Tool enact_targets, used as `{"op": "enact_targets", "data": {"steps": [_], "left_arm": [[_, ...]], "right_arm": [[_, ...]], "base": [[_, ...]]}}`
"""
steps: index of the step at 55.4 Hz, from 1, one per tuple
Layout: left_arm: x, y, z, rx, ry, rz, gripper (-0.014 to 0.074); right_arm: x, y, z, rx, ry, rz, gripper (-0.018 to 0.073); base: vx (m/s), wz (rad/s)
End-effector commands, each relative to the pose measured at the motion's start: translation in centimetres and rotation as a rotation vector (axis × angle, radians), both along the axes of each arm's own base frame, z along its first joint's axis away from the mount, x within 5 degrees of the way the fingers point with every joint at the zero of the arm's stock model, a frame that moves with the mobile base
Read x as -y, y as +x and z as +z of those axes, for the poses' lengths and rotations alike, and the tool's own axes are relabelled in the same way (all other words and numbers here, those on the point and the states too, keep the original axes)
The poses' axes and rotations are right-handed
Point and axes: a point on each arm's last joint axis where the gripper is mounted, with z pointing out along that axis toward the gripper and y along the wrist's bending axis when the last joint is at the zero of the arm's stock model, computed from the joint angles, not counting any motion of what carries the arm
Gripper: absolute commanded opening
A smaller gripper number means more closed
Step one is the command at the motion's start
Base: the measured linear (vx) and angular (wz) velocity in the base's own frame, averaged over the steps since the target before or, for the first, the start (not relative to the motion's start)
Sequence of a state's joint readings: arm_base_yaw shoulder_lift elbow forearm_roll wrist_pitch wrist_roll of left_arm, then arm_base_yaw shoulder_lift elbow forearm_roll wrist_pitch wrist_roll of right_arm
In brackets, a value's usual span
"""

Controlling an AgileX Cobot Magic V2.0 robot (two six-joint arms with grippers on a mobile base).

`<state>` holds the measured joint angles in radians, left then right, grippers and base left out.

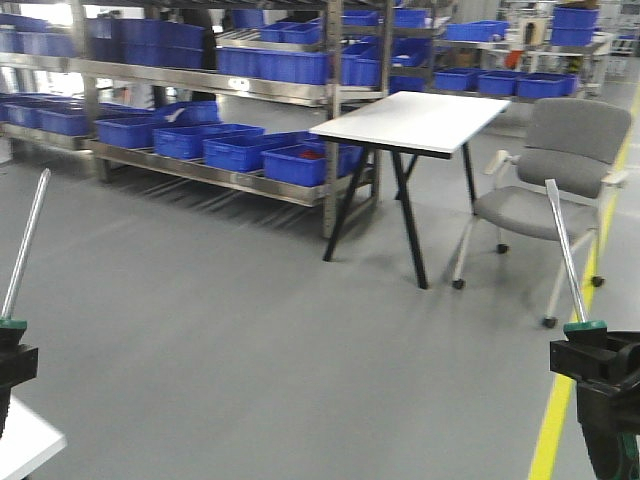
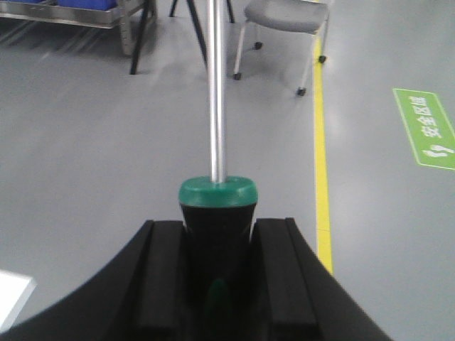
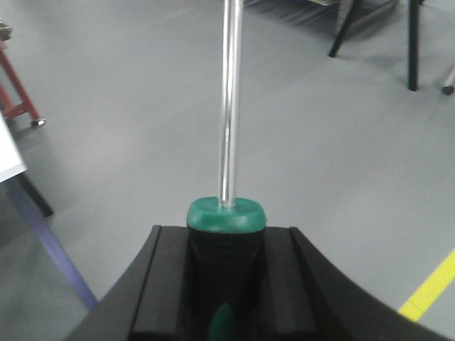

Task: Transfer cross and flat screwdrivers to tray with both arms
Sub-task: 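Carry both screwdrivers upright while driving through the warehouse aisle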

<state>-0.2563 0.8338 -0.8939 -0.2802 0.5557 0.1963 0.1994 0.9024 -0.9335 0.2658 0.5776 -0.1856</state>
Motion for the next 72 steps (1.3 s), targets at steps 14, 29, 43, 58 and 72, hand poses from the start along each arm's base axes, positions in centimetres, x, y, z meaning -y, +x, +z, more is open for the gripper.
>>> {"op": "enact_targets", "data": {"steps": [14, 29, 43, 58, 72], "left_arm": [[-0.08, -0.13, 1.96, 0.112, -0.065, 0.020, -0.0003], [-0.08, -0.13, 1.96, 0.112, -0.065, 0.020, -0.0003], [-0.08, -0.13, 1.96, 0.112, -0.065, 0.020, -0.0003], [-0.08, -0.13, 1.96, 0.112, -0.065, 0.020, -0.0003], [-0.08, -0.13, 1.96, 0.112, -0.065, 0.020, -0.0003]], "right_arm": [[0.12, -0.07, 1.95, 0.120, 0.031, -0.017, -0.0008], [0.12, -0.07, 1.95, 0.120, 0.031, -0.017, -0.0008], [0.12, -0.07, 1.95, 0.120, 0.031, -0.017, -0.0008], [0.12, -0.07, 1.95, 0.120, 0.031, -0.017, -0.0008], [0.12, -0.07, 1.95, 0.120, 0.031, -0.017, -0.0008]], "base": [[0.17, -0.41], [0.23, -0.39], [0.30, -0.34], [0.37, -0.17], [0.45, 0.06]]}}
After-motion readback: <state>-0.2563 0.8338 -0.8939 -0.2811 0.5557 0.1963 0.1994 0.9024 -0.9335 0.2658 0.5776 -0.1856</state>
